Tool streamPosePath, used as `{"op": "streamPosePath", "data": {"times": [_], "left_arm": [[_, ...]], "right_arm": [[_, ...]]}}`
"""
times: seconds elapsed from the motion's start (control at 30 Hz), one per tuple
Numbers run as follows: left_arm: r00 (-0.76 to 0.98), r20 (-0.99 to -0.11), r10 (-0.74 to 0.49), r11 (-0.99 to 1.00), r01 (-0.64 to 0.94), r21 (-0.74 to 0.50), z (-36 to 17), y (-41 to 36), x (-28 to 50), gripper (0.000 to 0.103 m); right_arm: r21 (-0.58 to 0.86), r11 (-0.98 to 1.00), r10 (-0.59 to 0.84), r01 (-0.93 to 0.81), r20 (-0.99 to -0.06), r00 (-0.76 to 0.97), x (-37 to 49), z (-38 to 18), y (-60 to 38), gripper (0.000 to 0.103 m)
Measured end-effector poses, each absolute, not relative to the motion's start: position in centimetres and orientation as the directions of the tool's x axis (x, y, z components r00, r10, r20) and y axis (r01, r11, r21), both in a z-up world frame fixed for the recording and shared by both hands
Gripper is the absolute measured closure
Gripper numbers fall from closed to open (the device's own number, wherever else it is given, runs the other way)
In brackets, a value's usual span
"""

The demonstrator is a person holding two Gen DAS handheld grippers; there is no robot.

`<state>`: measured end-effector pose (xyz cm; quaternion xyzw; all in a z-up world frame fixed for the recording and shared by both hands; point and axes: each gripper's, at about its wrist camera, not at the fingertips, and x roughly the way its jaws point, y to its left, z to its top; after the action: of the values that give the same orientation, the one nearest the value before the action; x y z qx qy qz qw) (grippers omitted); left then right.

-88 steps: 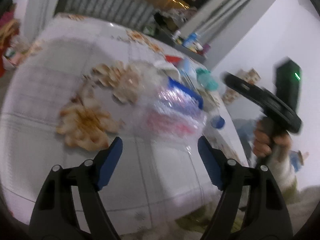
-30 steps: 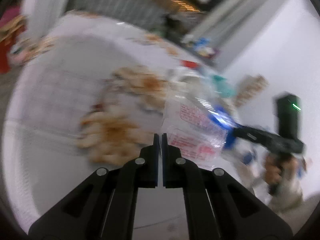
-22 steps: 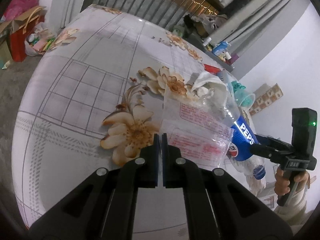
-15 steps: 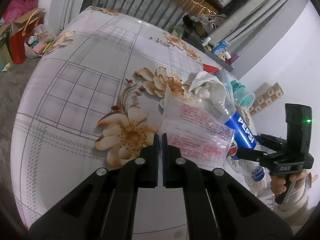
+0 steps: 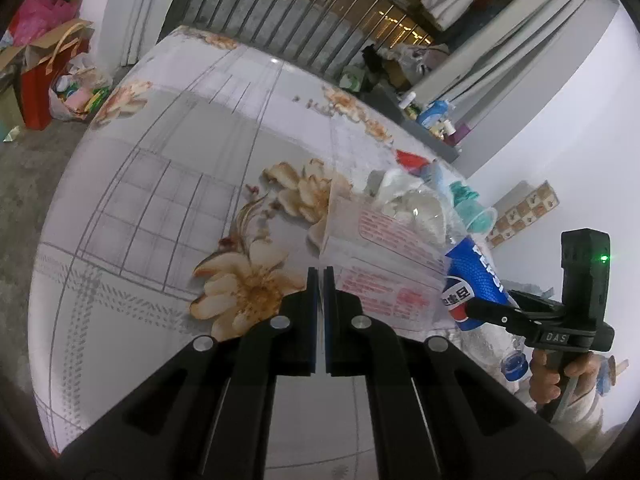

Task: Collect trash
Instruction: 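Grasp the clear plastic bag with the left tool while the right tool grasps the Pepsi bottle, then carry the clear bag and Pepsi bottle over the blue wastebasket with both tools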

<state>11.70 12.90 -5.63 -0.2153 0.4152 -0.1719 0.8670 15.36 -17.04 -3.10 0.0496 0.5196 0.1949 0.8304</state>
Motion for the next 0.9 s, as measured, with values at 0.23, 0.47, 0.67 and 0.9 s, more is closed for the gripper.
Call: {"op": "streamPosePath", "data": {"times": [0.23,0.47,0.67,0.9], "left_arm": [[0.630,-0.599,-0.494,0.837,0.158,-0.524,-3.3,12.8,11.3,0.103],[0.654,-0.567,-0.500,0.834,0.189,-0.518,-1.5,12.6,11.0,0.103],[0.670,-0.544,-0.505,0.830,0.206,-0.518,-0.5,12.7,10.5,0.103],[0.696,-0.501,-0.515,0.823,0.238,-0.516,1.4,12.7,9.8,0.103]], "right_arm": [[0.302,0.921,0.385,-0.248,-0.808,0.445,14.8,-0.7,-17.9,0.044],[0.313,0.917,0.396,-0.245,-0.775,0.492,14.0,1.2,-18.4,0.045],[0.325,0.913,0.407,-0.246,-0.754,0.515,13.7,2.2,-18.5,0.045],[0.338,0.909,0.418,-0.246,-0.718,0.557,13.2,3.7,-18.9,0.045]]}}
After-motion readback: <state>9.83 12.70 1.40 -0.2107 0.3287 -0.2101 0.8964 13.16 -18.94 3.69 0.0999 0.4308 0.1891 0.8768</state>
